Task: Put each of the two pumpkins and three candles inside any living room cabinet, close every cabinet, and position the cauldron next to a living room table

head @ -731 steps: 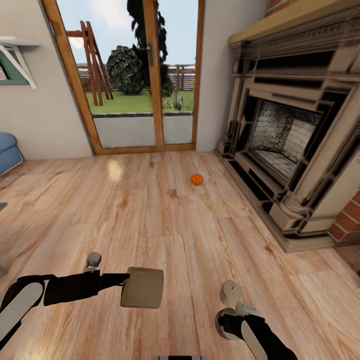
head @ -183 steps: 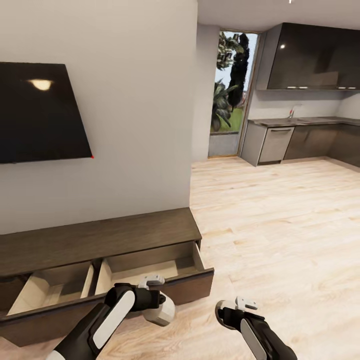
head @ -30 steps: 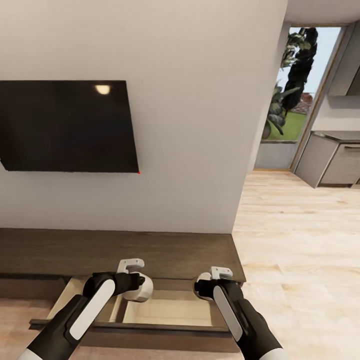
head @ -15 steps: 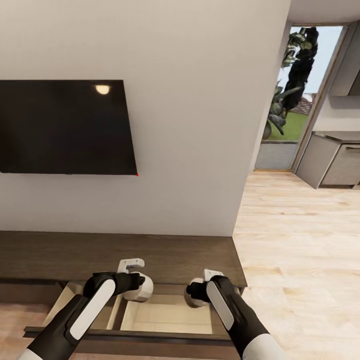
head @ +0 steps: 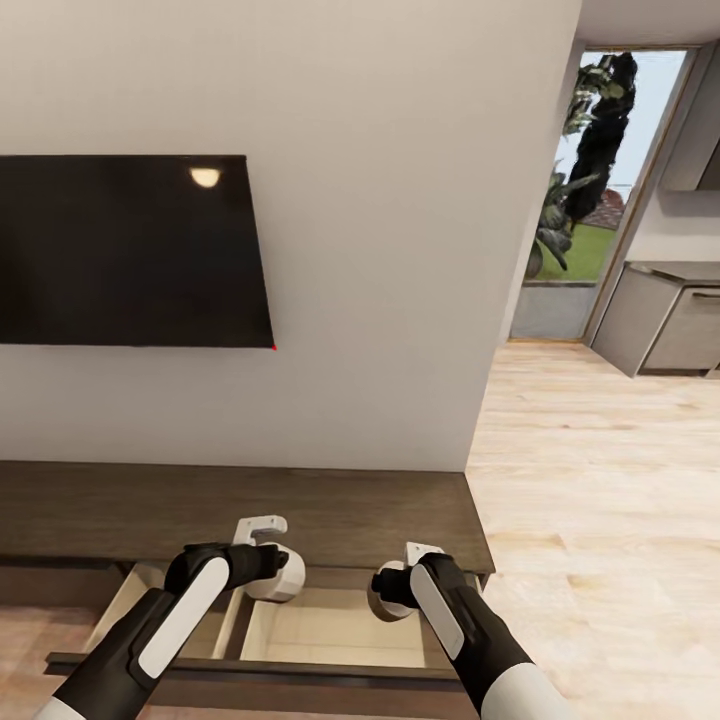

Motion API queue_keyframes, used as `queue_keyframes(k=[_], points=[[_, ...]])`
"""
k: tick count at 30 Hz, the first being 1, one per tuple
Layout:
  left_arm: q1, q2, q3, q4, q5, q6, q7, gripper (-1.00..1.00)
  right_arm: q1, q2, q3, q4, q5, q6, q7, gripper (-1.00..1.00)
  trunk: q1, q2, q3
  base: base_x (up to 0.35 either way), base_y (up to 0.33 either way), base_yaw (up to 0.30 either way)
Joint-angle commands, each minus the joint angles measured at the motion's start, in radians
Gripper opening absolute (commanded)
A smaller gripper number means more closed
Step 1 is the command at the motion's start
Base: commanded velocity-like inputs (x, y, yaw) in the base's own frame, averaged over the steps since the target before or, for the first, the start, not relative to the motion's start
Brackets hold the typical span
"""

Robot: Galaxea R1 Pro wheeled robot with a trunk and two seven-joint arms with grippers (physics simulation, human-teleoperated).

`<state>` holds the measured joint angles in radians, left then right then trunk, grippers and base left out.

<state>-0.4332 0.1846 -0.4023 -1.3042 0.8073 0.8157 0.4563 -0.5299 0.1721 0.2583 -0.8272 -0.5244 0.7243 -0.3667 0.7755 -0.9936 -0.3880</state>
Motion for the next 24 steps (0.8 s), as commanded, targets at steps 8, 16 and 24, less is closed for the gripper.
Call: queue_keyframes(k=[8, 16, 24], points=[[-0.001, 0.001, -0.007, -0.001, 0.015, 0.002, 0.010, -1.00, -0.001, 0.000, 0.002, -0.001, -0.010, 0.000, -0.011, -1.00, 0.031, -0.057, -0.026, 0.000, 0.000, 0.000], [-0.008, -0.045, -0.008, 0.137, 0.008, -0.004, 0.007, -1.00, -0.001, 0.000, 0.004, -0.001, -0.009, -0.006, -0.008, -1.00, 0.062, -0.113, -0.051, 0.000, 0.000, 0.000], [-0.010, -0.074, -0.006, 0.191, -0.067, -0.062, 0.002, -1.00, -0.001, 0.000, 0.064, -0.002, -0.009, -0.036, -0.007, -1.00, 0.092, -0.169, -0.076, 0.000, 0.000, 0.000]])
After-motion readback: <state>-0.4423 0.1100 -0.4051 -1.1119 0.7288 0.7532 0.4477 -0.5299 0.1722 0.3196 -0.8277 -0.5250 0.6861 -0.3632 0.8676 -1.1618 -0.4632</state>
